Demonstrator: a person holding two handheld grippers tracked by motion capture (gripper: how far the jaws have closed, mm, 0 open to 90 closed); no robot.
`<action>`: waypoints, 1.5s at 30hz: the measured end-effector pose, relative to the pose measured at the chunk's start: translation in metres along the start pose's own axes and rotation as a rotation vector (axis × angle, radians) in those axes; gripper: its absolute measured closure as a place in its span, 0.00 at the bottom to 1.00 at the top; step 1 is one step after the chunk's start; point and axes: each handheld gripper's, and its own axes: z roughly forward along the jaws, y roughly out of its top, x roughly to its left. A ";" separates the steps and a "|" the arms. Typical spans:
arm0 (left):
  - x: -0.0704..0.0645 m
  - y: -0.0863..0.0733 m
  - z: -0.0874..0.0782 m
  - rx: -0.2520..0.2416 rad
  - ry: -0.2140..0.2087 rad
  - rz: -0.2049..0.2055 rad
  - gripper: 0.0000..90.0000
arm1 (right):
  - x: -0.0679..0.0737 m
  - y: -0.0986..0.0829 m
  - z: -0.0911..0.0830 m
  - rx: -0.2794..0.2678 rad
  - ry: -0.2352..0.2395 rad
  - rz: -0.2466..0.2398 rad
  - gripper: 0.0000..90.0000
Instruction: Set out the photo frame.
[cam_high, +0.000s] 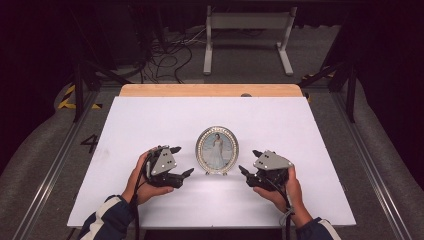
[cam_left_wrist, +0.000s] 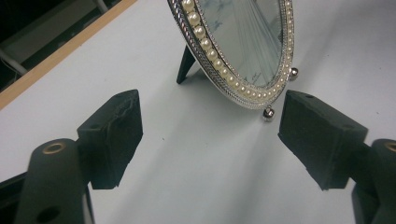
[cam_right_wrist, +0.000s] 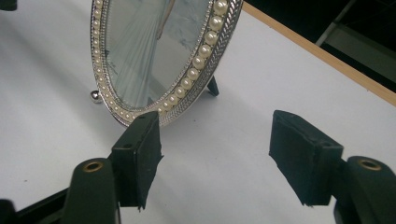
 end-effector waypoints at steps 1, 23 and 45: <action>0.000 -0.001 -0.001 0.002 -0.003 0.002 0.24 | 0.000 0.000 0.000 0.000 0.000 0.000 0.36; -0.006 -0.013 -0.003 0.042 0.018 0.010 0.17 | -0.006 -0.018 -0.012 0.017 -0.034 -0.004 0.25; -0.001 -0.048 -0.029 0.093 0.059 -0.029 0.15 | -0.011 -0.038 -0.019 0.053 -0.067 -0.008 0.24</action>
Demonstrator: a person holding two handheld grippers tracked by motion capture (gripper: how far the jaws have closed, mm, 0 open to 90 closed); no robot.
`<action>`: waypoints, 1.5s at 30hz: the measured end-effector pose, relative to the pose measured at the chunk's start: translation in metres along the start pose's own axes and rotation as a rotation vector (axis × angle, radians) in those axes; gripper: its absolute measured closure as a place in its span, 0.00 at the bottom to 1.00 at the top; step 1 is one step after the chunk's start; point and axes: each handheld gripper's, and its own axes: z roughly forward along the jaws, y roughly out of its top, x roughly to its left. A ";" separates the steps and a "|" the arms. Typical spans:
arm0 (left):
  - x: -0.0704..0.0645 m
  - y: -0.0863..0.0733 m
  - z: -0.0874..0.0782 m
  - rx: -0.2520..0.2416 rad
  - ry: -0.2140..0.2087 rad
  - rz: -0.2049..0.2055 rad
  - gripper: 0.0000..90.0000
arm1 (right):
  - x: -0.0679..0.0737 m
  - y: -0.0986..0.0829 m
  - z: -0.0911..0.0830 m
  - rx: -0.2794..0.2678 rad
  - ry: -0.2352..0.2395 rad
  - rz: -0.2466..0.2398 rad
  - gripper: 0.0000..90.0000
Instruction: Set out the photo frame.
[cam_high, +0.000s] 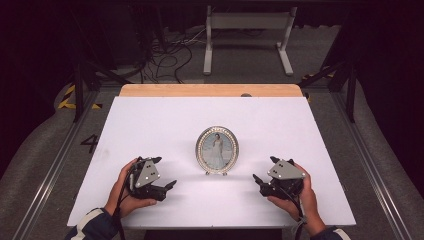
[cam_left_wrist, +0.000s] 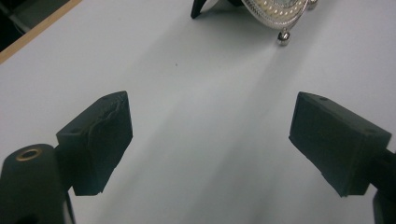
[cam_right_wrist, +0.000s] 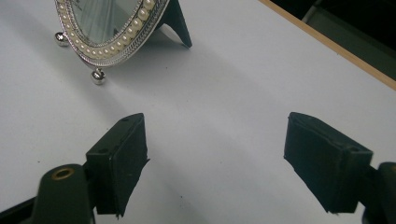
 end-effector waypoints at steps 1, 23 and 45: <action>0.001 -0.002 -0.002 -0.011 -0.002 -0.009 0.15 | 0.000 -0.001 -0.001 0.001 0.000 0.005 0.24; 0.019 -0.034 -0.029 0.000 0.045 -0.072 0.14 | -0.014 -0.024 -0.020 -0.001 -0.039 0.041 0.23; 0.031 -0.059 -0.044 0.023 0.082 -0.121 0.14 | -0.032 -0.056 -0.034 -0.007 -0.066 0.119 0.19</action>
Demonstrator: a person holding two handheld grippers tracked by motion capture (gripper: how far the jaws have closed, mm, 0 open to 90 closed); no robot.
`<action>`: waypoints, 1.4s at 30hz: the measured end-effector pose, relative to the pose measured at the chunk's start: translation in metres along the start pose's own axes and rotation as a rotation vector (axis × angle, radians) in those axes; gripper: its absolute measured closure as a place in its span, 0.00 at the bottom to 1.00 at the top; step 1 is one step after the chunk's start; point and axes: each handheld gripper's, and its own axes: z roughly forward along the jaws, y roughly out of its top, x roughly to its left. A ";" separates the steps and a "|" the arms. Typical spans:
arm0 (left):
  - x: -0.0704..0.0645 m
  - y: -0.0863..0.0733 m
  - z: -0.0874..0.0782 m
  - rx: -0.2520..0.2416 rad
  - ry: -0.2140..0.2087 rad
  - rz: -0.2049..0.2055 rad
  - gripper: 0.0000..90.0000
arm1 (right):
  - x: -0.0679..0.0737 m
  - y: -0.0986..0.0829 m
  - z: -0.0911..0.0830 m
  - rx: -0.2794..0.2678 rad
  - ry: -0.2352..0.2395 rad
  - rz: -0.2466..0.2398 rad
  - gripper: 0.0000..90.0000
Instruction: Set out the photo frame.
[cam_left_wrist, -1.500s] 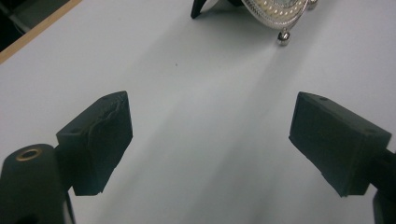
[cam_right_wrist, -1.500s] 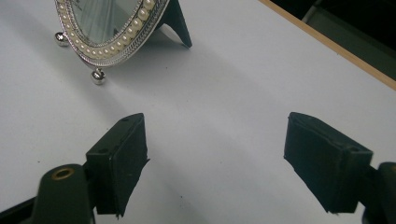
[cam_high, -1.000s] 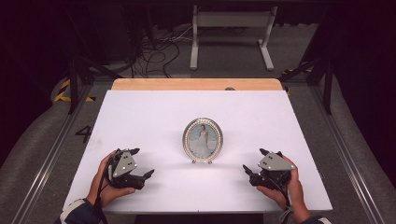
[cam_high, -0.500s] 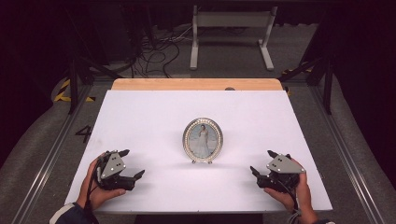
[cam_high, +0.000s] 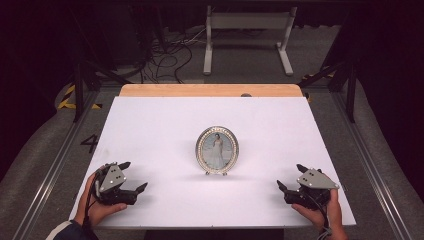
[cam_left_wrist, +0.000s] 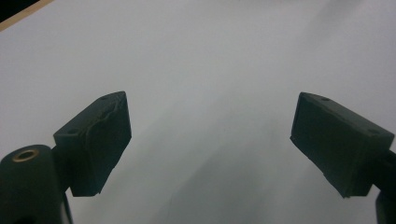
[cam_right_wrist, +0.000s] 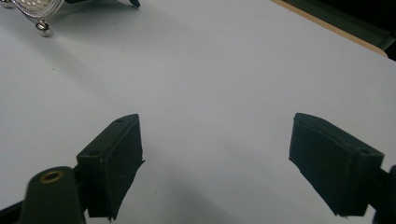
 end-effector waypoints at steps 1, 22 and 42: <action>0.000 -0.001 -0.001 0.003 -0.001 0.001 0.14 | -0.001 -0.002 0.000 -0.001 0.001 0.009 0.19; -0.005 -0.005 -0.001 -0.009 -0.008 -0.017 0.14 | -0.007 -0.013 0.001 -0.016 -0.014 0.063 0.18; -0.005 -0.005 0.004 0.013 0.005 -0.021 0.13 | -0.005 -0.013 0.003 -0.012 -0.010 0.061 0.18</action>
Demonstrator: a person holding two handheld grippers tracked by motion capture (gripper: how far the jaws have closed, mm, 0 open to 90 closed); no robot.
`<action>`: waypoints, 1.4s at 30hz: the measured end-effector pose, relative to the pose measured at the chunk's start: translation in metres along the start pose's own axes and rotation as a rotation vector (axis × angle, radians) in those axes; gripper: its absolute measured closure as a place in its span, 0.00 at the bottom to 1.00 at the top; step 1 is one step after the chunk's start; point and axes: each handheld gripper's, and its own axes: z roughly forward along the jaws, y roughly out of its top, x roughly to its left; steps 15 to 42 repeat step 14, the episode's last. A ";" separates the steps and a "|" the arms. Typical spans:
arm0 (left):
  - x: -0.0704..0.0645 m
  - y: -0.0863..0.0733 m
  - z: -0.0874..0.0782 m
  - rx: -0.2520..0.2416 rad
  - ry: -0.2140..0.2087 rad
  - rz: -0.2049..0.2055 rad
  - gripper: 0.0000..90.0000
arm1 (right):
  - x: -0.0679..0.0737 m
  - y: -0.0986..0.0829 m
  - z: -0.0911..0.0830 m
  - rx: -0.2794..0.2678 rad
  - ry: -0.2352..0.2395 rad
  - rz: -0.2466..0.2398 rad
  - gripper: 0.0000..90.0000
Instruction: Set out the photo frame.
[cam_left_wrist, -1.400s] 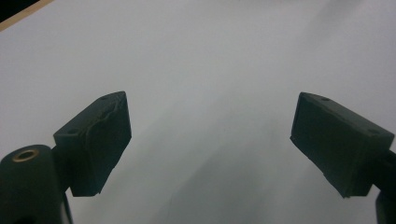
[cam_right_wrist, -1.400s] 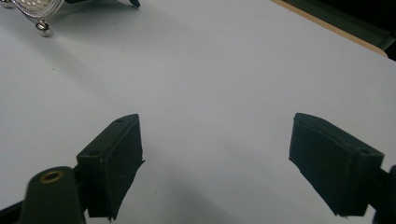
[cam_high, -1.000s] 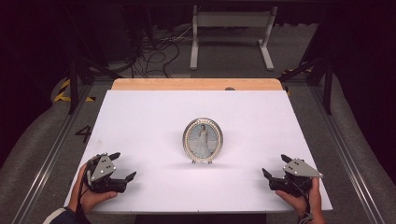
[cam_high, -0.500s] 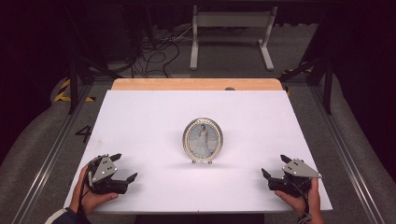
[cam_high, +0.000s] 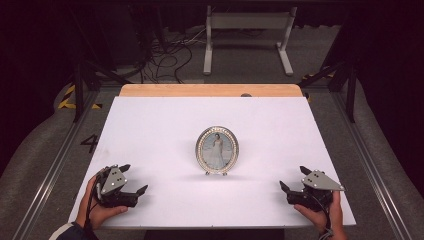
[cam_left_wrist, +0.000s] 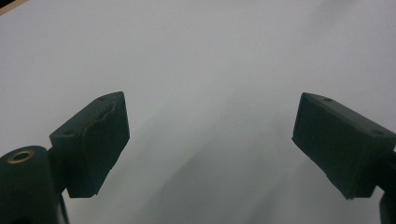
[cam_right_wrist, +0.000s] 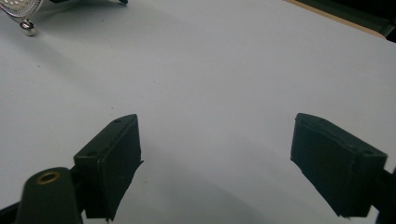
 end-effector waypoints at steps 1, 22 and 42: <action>0.000 0.000 0.000 0.000 0.000 0.000 0.13 | 0.000 0.000 0.000 0.000 0.001 -0.001 0.18; 0.001 0.001 -0.001 -0.016 0.030 -0.029 0.12 | 0.002 0.001 0.000 -0.001 0.003 -0.004 0.18; 0.001 0.001 -0.001 -0.016 0.030 -0.029 0.12 | 0.002 0.001 0.000 -0.001 0.003 -0.004 0.18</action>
